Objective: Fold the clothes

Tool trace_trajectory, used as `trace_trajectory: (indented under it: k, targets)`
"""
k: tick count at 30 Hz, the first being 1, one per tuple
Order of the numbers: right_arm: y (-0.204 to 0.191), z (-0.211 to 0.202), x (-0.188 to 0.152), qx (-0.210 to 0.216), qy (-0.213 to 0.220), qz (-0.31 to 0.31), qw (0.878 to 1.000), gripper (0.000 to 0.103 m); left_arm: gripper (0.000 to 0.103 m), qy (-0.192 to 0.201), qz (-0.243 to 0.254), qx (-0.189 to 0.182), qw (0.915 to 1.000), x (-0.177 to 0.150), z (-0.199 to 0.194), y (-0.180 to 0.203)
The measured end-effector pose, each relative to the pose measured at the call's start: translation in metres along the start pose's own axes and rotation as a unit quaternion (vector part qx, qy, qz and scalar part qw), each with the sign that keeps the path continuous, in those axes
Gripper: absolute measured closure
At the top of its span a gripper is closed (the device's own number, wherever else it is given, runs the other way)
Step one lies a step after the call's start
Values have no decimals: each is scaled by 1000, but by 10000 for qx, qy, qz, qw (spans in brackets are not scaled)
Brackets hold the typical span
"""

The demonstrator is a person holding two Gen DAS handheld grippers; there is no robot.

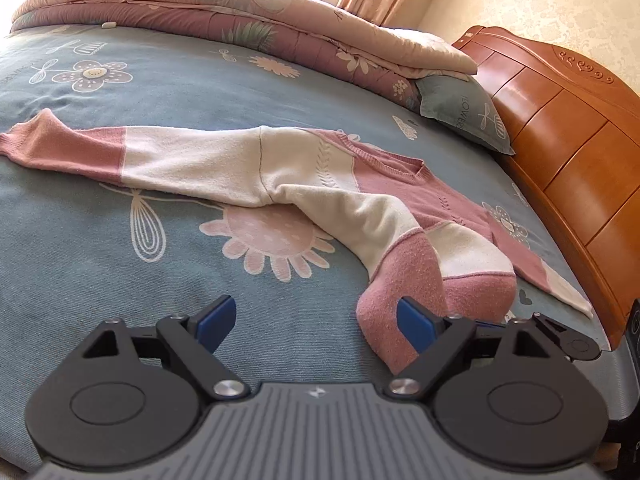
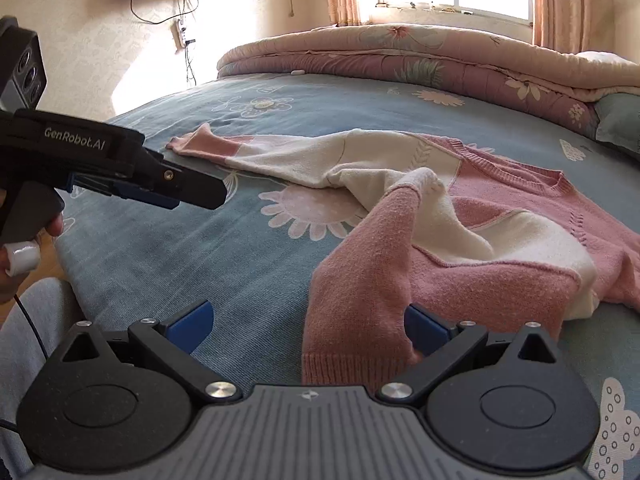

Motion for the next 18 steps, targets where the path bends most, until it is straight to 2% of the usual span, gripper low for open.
trace_trajectory:
  k: [2,5,7,10,13,18]
  targets:
    - [16,-17,-9,-231,46,159,9996,0,16,-143,-44,-205,9997,-5,9,7]
    - [40,-31,-30,-547,-88,477,9973,0,16,-474,-185,-768,9957,-14,29,26]
    - [54,-34,-47,-561,-117,861,9946,0,16,-673,-258,-1058,9918,-21,43,38]
    - [70,-32,-66,-463,-109,1377,9893,0,16,-826,-299,-1177,9892,-27,62,51]
    - [75,-29,-69,-417,-70,1485,9880,0,16,-945,-420,-1286,9863,-30,80,54]
    - [77,-30,-71,-369,22,1474,9884,0,15,-718,-518,-1642,9825,-19,96,55]
Point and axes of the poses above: each gripper's, at about its wrist camera, not at the fingertips, and z roughly the way its jaws point, y to its right, x to its top, the point moved 4 cm from there along z, roughly the way its jaws point, and after that the axes turned 10 degrees about x, right-handed, at the moved point
